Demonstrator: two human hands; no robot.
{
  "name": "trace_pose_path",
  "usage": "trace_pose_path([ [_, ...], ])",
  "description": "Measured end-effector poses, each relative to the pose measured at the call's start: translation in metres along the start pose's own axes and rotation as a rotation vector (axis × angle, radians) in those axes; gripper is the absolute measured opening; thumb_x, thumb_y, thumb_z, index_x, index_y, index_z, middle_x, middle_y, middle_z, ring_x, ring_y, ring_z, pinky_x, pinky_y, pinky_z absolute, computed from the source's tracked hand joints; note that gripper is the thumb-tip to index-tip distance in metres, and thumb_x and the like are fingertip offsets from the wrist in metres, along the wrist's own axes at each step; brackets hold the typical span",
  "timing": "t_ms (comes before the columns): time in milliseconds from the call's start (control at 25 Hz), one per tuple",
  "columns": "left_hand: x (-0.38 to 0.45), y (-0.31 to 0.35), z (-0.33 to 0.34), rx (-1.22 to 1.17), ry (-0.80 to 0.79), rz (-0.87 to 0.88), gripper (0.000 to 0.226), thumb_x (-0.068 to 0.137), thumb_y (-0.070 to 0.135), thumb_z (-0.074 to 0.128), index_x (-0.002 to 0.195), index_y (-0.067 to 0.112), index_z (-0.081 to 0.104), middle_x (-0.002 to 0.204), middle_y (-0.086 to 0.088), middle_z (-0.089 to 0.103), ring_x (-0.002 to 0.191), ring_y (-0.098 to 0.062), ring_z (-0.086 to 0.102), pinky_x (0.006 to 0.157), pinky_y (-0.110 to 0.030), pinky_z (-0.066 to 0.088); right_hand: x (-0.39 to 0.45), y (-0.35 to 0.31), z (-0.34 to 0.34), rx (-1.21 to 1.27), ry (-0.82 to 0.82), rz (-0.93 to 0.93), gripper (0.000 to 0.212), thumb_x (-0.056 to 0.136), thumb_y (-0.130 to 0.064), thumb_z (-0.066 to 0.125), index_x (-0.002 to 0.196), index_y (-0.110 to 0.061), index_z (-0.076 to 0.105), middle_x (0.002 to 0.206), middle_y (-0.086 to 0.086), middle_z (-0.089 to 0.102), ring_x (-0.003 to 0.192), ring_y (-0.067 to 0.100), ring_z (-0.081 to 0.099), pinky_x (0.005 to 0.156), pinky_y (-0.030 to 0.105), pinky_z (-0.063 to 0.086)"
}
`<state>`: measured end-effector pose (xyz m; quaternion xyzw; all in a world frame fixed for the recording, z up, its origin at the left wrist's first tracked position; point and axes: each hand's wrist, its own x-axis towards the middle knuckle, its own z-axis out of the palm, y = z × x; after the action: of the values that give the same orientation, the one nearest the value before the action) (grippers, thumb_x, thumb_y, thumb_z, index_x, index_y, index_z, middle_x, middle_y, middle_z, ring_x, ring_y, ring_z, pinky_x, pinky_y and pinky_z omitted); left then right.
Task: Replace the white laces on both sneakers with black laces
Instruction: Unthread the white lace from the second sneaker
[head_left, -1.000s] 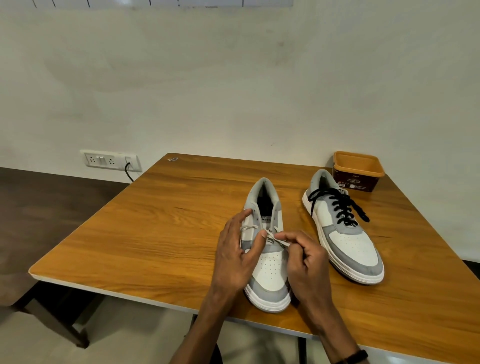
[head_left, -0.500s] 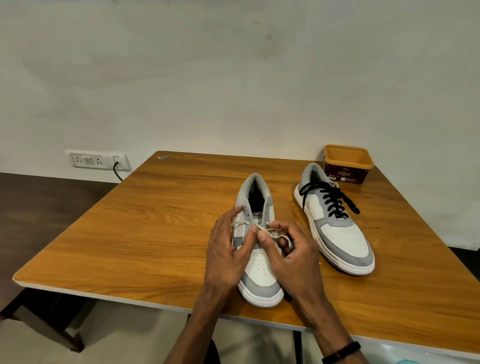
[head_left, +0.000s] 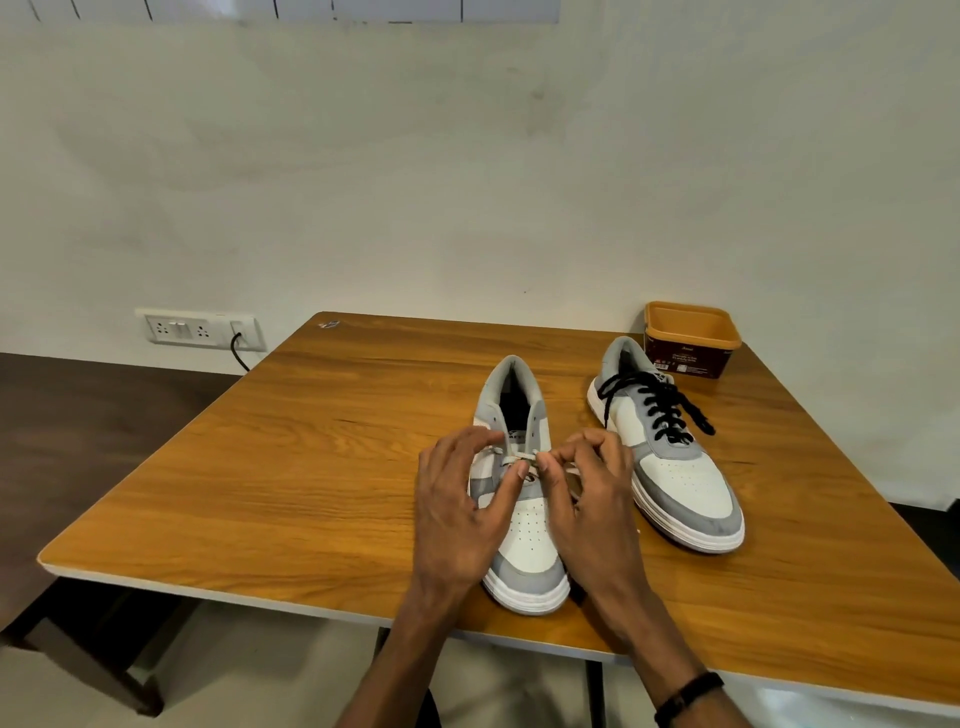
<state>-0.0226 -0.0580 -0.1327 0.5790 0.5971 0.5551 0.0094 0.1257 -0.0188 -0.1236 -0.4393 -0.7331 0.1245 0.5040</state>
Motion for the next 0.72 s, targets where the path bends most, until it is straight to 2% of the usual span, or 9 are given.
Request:
trace_pose_path([
  [80,-0.001,0.002,0.0,0.034,-0.009,0.052,0.037,0.094,0.049,0.07,0.126,0.028,0.067,0.127,0.014,0.063,0.121,-0.013,0.056,0.098,-0.027,0.047,0.007,-0.004,0.001,-0.128,0.103,-0.044,0.015,0.103,-0.028,0.061,0.108,-0.015,0.067,0.122,-0.001,0.05,0.115,0.015,0.044,0.086,0.031,0.049],
  [120,-0.001,0.003,0.001,0.029,-0.017,0.059,0.039,0.094,0.049,0.07,0.127,0.029,0.067,0.128,0.013,0.062,0.122,-0.013,0.055,0.099,-0.025,0.047,0.011,-0.009,0.002,-0.105,0.122,-0.058,0.013,0.105,-0.025,0.059,0.109,-0.014,0.066,0.119,0.0,0.054,0.112,0.014,0.047,0.086,0.029,0.048],
  [280,-0.004,0.003,-0.002,-0.03,-0.049,0.041,0.043,0.096,0.045,0.068,0.137,0.036,0.065,0.136,0.012,0.055,0.131,-0.013,0.051,0.105,-0.022,0.044,0.022,-0.042,0.006,0.363,0.126,0.132,0.012,0.111,-0.024,0.05,0.108,-0.016,0.058,0.094,-0.01,0.069,0.092,0.002,0.068,0.075,0.017,0.052],
  [400,-0.004,0.004,-0.003,-0.012,-0.064,0.014,0.038,0.099,0.039,0.066,0.137,0.037,0.064,0.134,0.013,0.054,0.129,-0.014,0.052,0.103,-0.029,0.048,0.029,-0.045,0.009,0.591,0.2,0.294,0.018,0.112,-0.033,0.045,0.109,-0.018,0.055,0.088,0.002,0.076,0.085,0.013,0.076,0.079,0.03,0.061],
  [520,-0.005,0.003,-0.001,0.0,-0.065,0.027,0.035,0.102,0.034,0.061,0.136,0.035,0.064,0.132,0.011,0.054,0.127,-0.016,0.052,0.101,-0.033,0.05,0.034,-0.044,0.007,0.762,0.235,0.409,0.025,0.111,-0.037,0.046,0.111,-0.014,0.055,0.078,0.007,0.071,0.072,0.023,0.072,0.074,0.039,0.063],
  [640,-0.005,0.002,-0.001,-0.009,-0.073,0.018,0.033,0.103,0.032,0.059,0.135,0.034,0.065,0.132,0.011,0.053,0.127,-0.016,0.052,0.101,-0.032,0.05,0.037,-0.042,0.006,0.86,0.216,0.472,0.027,0.109,-0.037,0.05,0.112,-0.011,0.055,0.069,0.003,0.06,0.058,0.017,0.059,0.06,0.033,0.058],
  [720,-0.005,0.002,-0.001,-0.014,-0.078,0.002,0.031,0.104,0.03,0.06,0.135,0.034,0.065,0.131,0.011,0.053,0.127,-0.015,0.052,0.101,-0.031,0.05,0.041,-0.038,0.005,0.761,0.184,0.467,0.025,0.108,-0.043,0.052,0.108,-0.018,0.056,0.07,0.0,0.059,0.058,0.014,0.055,0.054,0.031,0.05],
])
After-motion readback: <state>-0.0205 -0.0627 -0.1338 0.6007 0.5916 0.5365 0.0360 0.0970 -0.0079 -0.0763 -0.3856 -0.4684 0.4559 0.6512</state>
